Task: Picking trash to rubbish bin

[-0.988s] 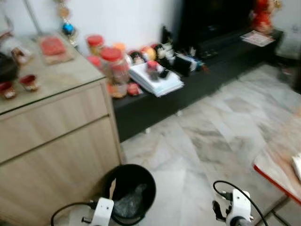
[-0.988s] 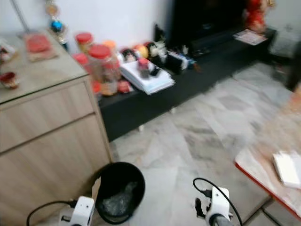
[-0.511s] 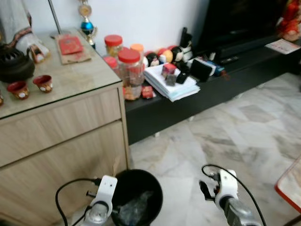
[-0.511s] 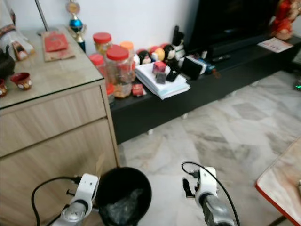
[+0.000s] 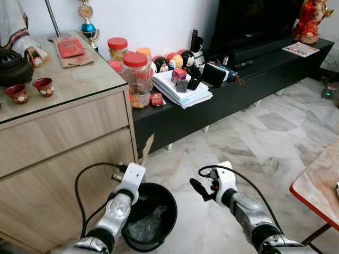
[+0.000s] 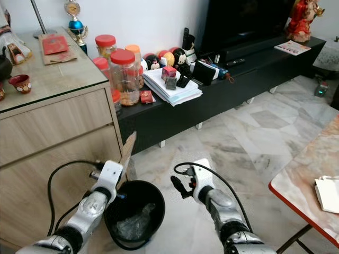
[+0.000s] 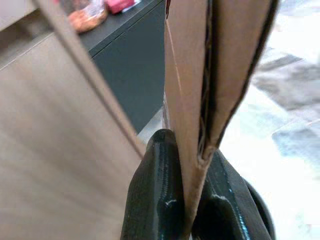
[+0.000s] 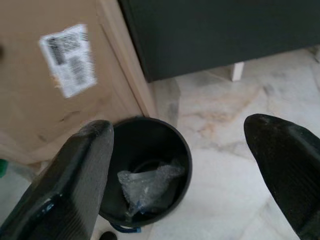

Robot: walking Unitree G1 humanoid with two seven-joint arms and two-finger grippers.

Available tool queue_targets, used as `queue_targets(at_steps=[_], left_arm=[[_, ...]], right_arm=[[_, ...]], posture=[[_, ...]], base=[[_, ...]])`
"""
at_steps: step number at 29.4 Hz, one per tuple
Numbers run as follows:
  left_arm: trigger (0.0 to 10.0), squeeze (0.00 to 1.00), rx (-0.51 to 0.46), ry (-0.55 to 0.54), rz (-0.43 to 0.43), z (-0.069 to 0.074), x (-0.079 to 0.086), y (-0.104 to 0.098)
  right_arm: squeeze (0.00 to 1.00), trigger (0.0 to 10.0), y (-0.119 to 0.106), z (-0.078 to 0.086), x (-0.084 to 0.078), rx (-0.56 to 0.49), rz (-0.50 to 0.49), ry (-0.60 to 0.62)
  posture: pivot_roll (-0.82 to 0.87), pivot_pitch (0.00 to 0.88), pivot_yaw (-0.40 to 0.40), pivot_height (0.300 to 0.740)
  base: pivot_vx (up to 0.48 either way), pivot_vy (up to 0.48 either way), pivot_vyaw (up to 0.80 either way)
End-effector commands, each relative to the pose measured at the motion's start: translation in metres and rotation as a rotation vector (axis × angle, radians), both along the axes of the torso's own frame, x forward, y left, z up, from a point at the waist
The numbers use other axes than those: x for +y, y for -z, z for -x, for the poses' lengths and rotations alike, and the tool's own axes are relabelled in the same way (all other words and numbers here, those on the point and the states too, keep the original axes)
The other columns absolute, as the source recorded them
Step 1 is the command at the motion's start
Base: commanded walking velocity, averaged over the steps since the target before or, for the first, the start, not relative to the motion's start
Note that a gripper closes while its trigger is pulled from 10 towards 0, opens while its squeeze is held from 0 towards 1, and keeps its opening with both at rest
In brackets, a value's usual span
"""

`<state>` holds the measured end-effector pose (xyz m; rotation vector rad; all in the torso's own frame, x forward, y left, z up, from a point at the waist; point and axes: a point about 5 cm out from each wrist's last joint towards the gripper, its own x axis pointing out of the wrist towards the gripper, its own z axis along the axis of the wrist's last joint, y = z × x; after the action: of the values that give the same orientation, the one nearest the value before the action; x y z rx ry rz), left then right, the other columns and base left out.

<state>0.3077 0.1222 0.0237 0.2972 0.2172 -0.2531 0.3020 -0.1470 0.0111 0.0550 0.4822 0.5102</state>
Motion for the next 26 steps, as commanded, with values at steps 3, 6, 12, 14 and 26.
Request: queue_targets(at_steps=[3,6,12,14,26], left_arm=[[10.0,0.00,-0.021,0.042,0.021,-0.003,-0.006,-0.006],[10.0,0.00,-0.031,0.059,0.020,-0.003,-0.009,-0.007],[10.0,0.00,-0.067,0.080,0.021,-0.011,-0.010,-0.017],[10.0,0.00,-0.070,0.096,0.016,-0.012,-0.011,-0.018],[10.0,1.00,-0.075,0.132,0.032,-0.018,-0.016,-0.025]], right_arm=[[0.00,10.0,-0.013,-0.009,0.006,-0.063,0.000,-0.044],[0.00,10.0,-0.014,-0.010,0.008,-0.074,-0.007,-0.065],[0.00,10.0,-0.023,-0.011,0.017,-0.122,-0.046,-0.134],[0.00,10.0,-0.025,-0.011,0.018,-0.130,-0.048,-0.146],[0.00,10.0,-0.031,-0.011,0.019,-0.164,-0.063,-0.162]], posture=[[-0.02,0.096,-0.060,0.740],[-0.02,0.099,-0.060,0.740],[-0.03,0.138,-0.077,0.740],[-0.04,0.140,-0.077,0.740],[-0.06,0.145,-0.080,0.740]], base=[[0.000,0.000,0.00],[0.000,0.000,0.00],[0.000,0.000,0.00],[0.000,0.000,0.00],[0.000,0.000,0.00]])
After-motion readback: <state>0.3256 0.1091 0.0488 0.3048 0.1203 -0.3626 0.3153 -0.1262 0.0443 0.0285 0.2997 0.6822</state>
